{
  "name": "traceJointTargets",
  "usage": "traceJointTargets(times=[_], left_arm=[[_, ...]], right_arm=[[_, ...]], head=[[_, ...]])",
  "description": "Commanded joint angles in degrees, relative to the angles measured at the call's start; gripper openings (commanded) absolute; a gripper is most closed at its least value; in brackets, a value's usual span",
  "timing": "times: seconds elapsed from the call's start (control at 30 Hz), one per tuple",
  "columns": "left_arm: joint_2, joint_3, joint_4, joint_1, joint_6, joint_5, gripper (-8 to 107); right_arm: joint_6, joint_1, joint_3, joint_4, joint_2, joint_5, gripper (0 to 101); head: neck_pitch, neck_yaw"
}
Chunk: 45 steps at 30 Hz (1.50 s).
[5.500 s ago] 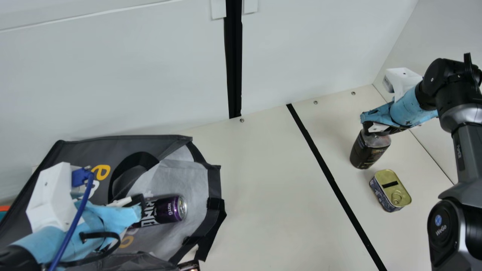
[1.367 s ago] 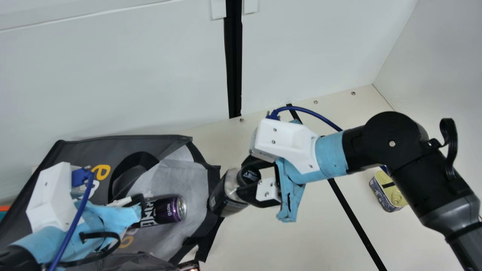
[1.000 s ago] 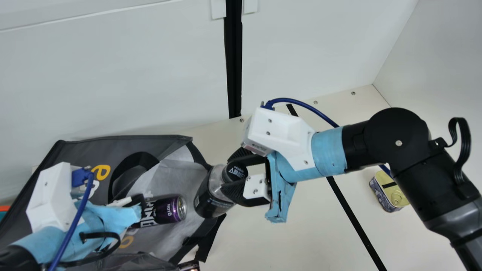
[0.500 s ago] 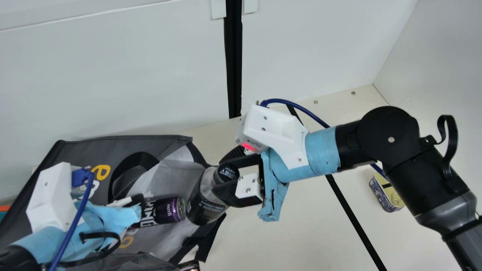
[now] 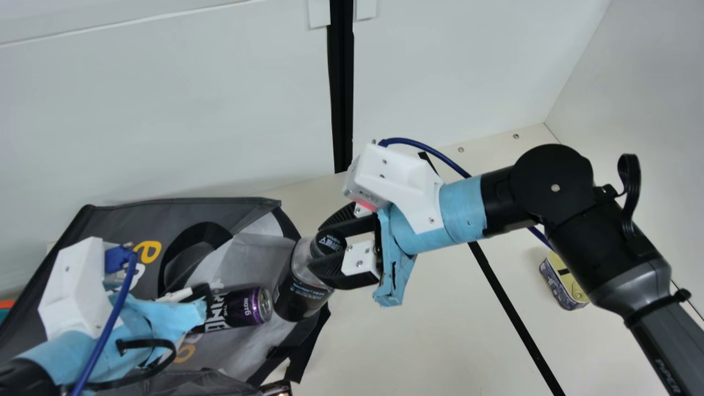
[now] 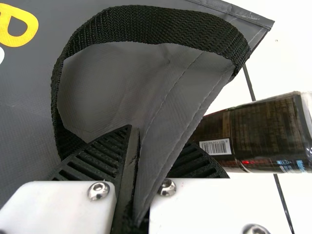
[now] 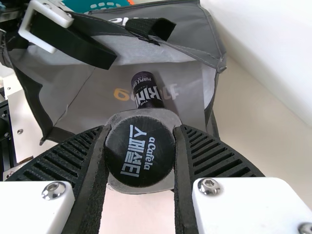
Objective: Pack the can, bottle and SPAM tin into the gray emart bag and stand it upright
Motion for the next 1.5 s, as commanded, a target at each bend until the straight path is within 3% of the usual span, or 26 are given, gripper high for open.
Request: traceJointTargets(times=[0.0, 0.97, 1.47], left_arm=[[0.0, 0.0, 0.0, 0.0, 0.0, 0.0, -8], [0.0, 0.0, 0.0, 0.0, 0.0, 0.0, -8], [0.0, 0.0, 0.0, 0.0, 0.0, 0.0, -8]], right_arm=[[-0.2, 0.0, 0.0, 0.0, 0.4, 0.1, 0], [0.5, 0.9, -2.6, 1.2, 6.9, 0.1, 0], [1.4, 7.9, -0.2, 1.1, 9.6, -7.0, 0]], head=[[-1.3, 0.0], [-1.3, 0.0], [-1.3, 0.0]])
